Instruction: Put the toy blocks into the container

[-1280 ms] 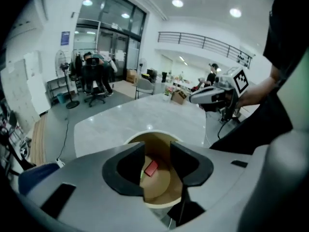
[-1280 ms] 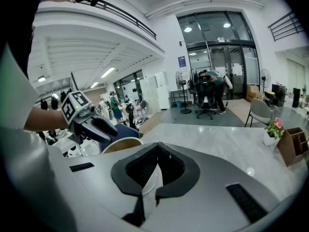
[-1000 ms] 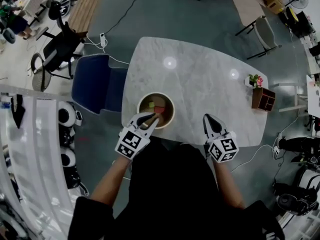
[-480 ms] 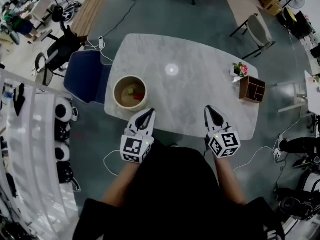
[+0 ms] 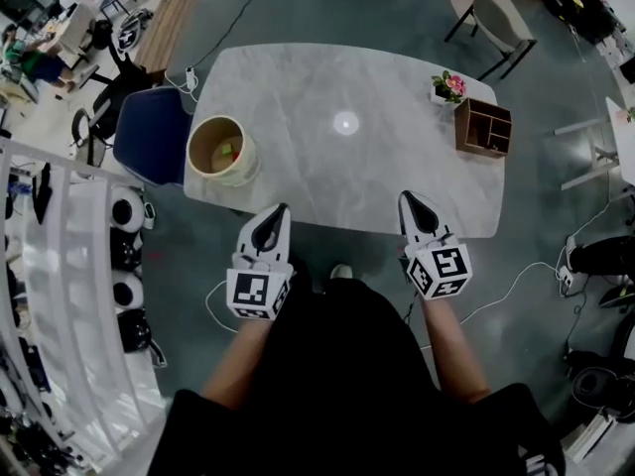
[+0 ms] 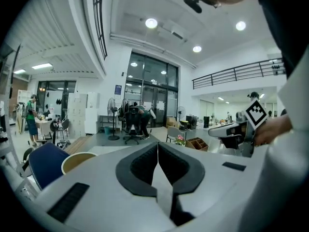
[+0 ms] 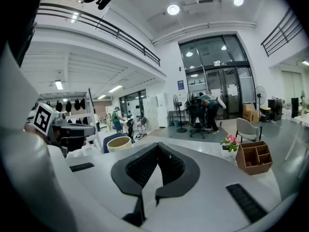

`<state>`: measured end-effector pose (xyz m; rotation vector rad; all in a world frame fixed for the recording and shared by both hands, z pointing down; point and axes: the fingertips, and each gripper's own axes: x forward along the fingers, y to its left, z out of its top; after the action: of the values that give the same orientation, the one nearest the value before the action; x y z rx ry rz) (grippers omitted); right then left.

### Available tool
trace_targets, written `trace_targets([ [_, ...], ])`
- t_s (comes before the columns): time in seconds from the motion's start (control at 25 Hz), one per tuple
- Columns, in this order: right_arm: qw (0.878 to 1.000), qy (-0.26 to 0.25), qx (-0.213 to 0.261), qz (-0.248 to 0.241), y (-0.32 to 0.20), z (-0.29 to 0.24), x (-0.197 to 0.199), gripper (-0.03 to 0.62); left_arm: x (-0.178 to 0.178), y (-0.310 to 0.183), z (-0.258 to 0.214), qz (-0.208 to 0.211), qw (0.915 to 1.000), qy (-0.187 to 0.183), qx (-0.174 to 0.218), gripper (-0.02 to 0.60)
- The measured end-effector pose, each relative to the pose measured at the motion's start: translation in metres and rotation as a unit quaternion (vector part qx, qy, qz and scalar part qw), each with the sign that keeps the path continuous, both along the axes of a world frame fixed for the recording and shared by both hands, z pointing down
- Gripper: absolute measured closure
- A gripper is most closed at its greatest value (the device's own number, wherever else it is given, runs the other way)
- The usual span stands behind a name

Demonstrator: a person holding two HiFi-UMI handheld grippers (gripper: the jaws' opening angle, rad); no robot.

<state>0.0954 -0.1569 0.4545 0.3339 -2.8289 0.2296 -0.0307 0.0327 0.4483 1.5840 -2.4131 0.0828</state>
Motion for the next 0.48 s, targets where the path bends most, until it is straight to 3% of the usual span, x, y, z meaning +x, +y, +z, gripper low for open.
trace_targets([
  [0.28, 0.999, -0.011, -0.001, 0.033, -0.009, -0.003, 0.039, 0.595, 0.017, -0.003, -0.001, -0.014, 0.9996, -0.020, -0.011, 0.577],
  [0.48, 0.998, -0.022, 0.018, 0.055, -0.014, -0.015, 0.054, 0.595, 0.023, -0.012, -0.010, -0.005, 0.9996, -0.023, 0.013, 0.577],
])
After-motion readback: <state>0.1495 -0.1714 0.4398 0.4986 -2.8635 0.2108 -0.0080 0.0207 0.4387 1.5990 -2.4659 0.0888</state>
